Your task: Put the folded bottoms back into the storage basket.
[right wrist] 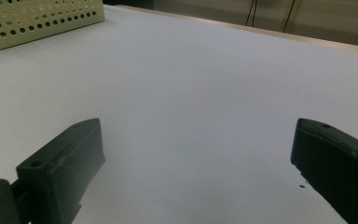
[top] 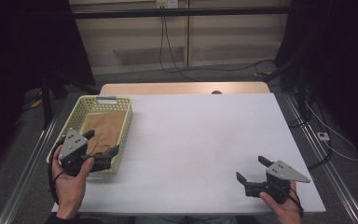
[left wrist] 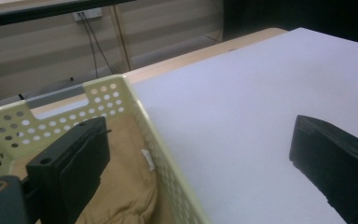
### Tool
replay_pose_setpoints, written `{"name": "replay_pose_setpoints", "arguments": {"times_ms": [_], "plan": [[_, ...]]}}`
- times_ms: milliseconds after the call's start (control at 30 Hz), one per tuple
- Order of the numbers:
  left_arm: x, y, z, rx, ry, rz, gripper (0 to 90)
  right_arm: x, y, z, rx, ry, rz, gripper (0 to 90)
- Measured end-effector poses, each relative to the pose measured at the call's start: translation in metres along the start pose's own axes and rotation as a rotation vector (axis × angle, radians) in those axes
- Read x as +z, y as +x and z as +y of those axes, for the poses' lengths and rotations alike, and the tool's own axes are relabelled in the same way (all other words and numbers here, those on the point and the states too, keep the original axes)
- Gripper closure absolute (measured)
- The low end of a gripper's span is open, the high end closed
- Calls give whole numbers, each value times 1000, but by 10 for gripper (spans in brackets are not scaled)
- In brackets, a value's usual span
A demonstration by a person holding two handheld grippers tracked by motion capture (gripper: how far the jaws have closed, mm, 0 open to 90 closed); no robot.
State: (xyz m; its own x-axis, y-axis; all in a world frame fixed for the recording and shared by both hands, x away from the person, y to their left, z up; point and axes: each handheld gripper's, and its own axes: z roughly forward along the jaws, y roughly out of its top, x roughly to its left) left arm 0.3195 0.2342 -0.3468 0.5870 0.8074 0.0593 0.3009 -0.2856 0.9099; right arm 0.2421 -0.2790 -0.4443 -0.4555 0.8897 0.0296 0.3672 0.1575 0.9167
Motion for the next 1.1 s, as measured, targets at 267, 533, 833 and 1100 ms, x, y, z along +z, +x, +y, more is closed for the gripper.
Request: {"name": "replay_pose_setpoints", "arguments": {"times_ms": [267, 533, 833, 1100], "plan": [[13, -11, 4, 21, 19, -15, 50, 0, 0, 0, 0, 2, 2, 23], [34, -26, 7, 53, 36, -69, 50, 0, 0, 0, 1, 2, 7, 22], [52, -44, 12, 57, 51, -132, 51, 1, 0, 0, 3, 3, 8, 22], [70, -62, 11, 73, 72, -177, 51, 0, 0, 0, 2, 1, 10, 22]]}}
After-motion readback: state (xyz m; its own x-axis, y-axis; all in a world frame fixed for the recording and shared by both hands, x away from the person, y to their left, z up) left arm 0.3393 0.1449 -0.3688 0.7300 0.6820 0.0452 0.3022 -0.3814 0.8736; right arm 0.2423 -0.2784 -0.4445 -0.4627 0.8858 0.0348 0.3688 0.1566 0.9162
